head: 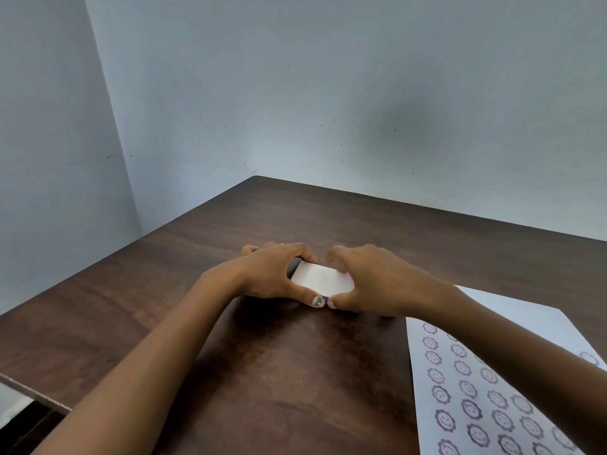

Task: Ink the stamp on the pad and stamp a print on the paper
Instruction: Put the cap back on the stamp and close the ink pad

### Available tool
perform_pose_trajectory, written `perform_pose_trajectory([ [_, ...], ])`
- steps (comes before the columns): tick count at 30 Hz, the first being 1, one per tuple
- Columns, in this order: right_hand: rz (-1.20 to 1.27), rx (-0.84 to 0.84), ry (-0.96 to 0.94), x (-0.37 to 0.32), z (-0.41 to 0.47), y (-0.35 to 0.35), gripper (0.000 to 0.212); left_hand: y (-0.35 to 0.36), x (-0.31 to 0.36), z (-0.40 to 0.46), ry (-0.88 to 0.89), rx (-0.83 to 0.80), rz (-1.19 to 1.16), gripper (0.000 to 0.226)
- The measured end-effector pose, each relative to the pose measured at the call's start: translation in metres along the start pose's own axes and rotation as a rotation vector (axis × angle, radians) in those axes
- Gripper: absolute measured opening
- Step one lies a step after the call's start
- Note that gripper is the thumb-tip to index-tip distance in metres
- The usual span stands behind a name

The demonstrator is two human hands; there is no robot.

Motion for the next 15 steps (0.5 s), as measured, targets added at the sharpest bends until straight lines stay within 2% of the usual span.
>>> perform_pose_trajectory([
  [9,-0.291,0.1,-0.098,-0.011,-0.007,0.013,0.03,0.004,0.007,-0.002,0.036,-0.041,0.015,0.064],
  [12,-0.231,0.121,-0.09,-0.01,-0.011,0.003,0.042,0.006,0.014,-0.005,0.044,-0.073,0.057,0.079],
  [15,-0.021,0.378,-0.026,0.006,-0.025,-0.036,0.044,0.003,0.021,-0.006,0.058,-0.034,0.053,0.088],
])
Point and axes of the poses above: each hand's wrist, its own z-axis towards the middle knuckle, its own y-axis out of the palm, x = y × z, the point moved 4 cm from there along z, towards the middle knuckle, and after that the axes turned 2 degrees about x, right-handed, at the moved point
